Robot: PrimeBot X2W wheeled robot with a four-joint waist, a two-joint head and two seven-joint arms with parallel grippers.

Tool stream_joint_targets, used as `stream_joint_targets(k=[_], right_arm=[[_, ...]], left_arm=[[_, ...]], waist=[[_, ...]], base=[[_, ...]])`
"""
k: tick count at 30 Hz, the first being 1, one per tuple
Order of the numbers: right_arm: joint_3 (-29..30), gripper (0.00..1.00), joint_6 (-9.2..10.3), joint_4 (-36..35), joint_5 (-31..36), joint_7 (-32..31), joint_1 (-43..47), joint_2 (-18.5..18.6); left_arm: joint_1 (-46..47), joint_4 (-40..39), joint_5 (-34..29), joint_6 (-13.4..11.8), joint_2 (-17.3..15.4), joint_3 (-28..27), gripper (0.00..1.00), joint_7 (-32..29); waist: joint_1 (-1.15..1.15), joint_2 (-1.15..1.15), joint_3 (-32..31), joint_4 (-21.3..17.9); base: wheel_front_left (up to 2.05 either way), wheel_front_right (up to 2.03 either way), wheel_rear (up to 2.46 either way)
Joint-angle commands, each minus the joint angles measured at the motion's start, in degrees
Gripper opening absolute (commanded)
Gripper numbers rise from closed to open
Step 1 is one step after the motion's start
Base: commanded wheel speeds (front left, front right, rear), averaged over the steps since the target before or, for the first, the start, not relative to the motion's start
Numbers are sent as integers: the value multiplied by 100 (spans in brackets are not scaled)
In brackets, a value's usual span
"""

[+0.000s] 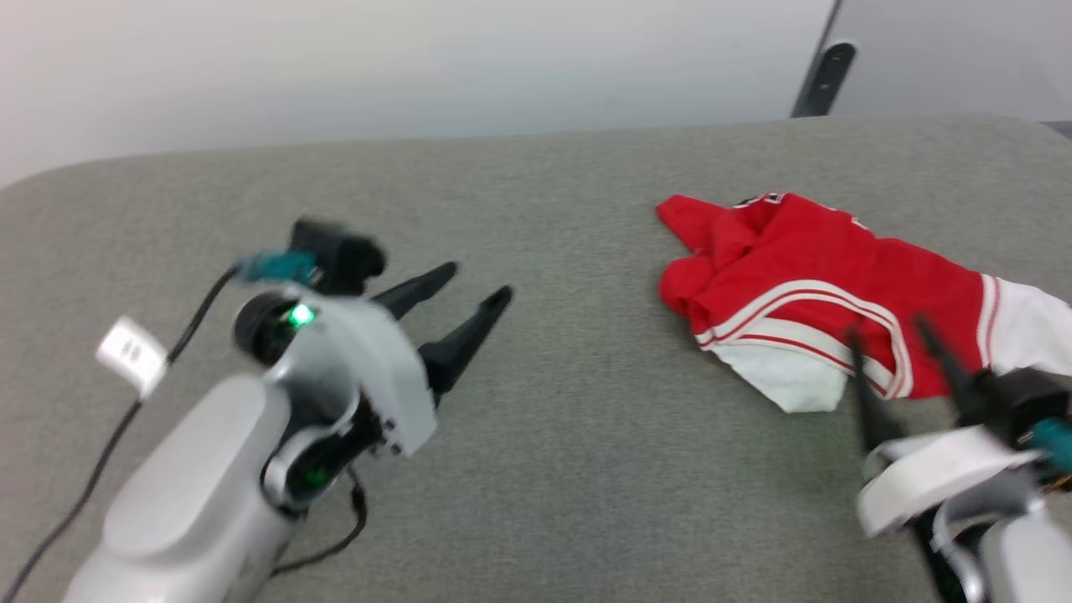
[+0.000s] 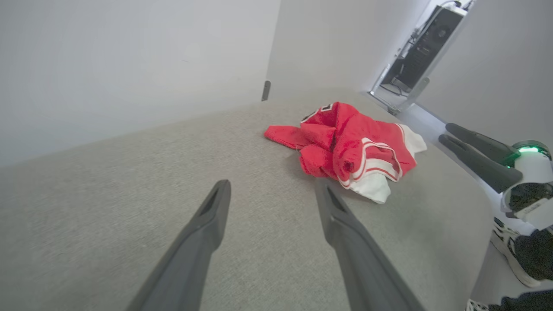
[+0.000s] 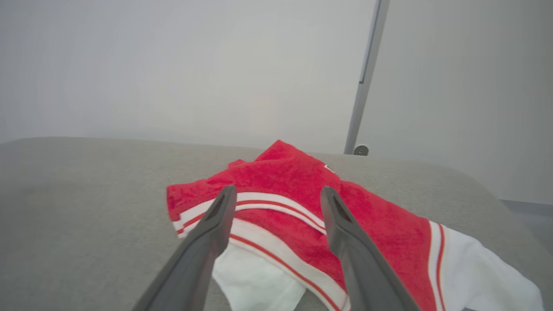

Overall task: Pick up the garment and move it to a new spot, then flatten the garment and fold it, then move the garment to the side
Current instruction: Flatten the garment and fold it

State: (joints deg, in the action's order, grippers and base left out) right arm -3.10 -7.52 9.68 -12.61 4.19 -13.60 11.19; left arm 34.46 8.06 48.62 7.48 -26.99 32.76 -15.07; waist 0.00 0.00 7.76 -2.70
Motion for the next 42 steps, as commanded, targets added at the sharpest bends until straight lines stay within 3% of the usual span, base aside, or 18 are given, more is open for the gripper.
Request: stream_joint_targets(k=[1, 8, 16, 21, 27, 39, 40, 41, 42], right_arm=[[-145, 100, 6, -119, -3, -31, 134, -34], [-820, 100, 6, -1043, -29, -303, 774, -126], [-904, 100, 6, -1475, 87, -349, 876, -260], [-878, 100, 6, -1513, 116, -263, 852, -389], [-909, 100, 6, -1487, 142, -163, 807, -452], [-895, 100, 6, -1404, 160, -68, 711, -530], [-905, 100, 6, -1402, 160, -64, 712, -538], [-910, 100, 6, -1395, 163, -58, 702, -543], [-915, 100, 6, -1397, 165, -54, 695, -548]], left_arm=[[186, 54, 117, 2, 24, 104, 100, -116], [1432, 1125, 1152, 2, 586, 824, 100, -1431], [2014, 2490, 1352, 1, 1215, 1607, 100, -2117], [2034, 3149, 1462, 1, 1364, 1794, 100, -2127], [2205, 3816, 1732, 1, 1574, 1640, 100, -2014], [2501, 4004, 2149, 1, 1949, 1583, 100, -1787], [2530, 4029, 2166, 1, 1963, 1594, 96, -1757], [2533, 4056, 2186, 1, 1974, 1613, 31, -1750], [2546, 4075, 2193, 1, 1983, 1635, 0, -1743]], waist=[[0, 0, -65, -232], [0, 0, 117, -624], [0, 0, 411, -1205], [0, 0, 608, -1515], [0, 0, 760, -1703], [0, 0, 846, -1734], [0, 0, 857, -1732], [0, 0, 855, -1728], [0, 0, 855, -1722]], base=[[0, 0, 0], [0, 0, 0], [0, 0, 0], [0, 0, 0], [0, 0, 0], [0, 0, 0], [0, 0, 0], [0, 0, 0], [0, 0, 0]])
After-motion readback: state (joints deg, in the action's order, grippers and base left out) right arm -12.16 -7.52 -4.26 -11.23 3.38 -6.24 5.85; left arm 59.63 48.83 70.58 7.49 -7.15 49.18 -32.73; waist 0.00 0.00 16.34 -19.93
